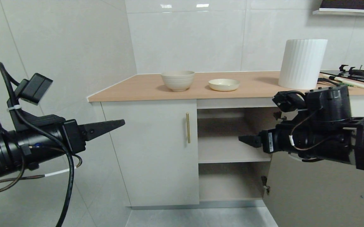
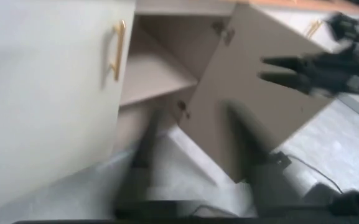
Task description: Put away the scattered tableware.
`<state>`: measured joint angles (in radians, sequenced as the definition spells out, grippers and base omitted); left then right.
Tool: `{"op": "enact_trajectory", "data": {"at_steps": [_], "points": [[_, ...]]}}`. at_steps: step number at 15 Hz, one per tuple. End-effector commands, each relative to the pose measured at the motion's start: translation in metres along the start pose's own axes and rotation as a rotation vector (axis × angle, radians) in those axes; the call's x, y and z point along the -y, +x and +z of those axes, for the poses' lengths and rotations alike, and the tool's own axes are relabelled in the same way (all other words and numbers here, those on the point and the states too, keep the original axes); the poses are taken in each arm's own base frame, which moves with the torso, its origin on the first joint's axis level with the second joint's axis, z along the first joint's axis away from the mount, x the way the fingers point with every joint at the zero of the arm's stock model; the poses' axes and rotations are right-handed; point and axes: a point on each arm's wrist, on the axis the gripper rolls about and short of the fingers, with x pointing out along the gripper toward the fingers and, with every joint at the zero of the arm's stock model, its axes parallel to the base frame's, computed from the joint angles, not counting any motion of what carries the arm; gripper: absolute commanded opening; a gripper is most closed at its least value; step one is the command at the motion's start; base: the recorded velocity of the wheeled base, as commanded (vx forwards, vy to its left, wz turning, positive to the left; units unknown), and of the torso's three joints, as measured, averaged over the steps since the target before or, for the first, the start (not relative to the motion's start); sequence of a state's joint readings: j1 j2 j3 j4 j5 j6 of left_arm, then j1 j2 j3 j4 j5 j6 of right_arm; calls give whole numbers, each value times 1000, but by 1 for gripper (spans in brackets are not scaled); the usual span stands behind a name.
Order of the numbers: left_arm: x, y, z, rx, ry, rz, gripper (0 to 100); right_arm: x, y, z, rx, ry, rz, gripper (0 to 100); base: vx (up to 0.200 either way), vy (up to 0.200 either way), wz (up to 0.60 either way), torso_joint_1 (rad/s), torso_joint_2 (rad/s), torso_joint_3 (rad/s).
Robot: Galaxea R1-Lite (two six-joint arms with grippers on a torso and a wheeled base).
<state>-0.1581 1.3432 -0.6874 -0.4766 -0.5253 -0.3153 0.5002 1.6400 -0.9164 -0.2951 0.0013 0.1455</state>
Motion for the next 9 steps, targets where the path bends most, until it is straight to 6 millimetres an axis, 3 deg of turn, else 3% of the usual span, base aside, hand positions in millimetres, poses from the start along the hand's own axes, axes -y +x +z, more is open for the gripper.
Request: {"op": "enact_trajectory", "data": {"at_steps": [1,9], "points": [[-3,4,1,2,-3,5,100,-4,-38,16,49,2,16,100,0,0,0,0,0,0],[-2,2,1,3,3,1,100,-6,-67,22,78,30,79,100,0,0,0,0,0,0]]}}
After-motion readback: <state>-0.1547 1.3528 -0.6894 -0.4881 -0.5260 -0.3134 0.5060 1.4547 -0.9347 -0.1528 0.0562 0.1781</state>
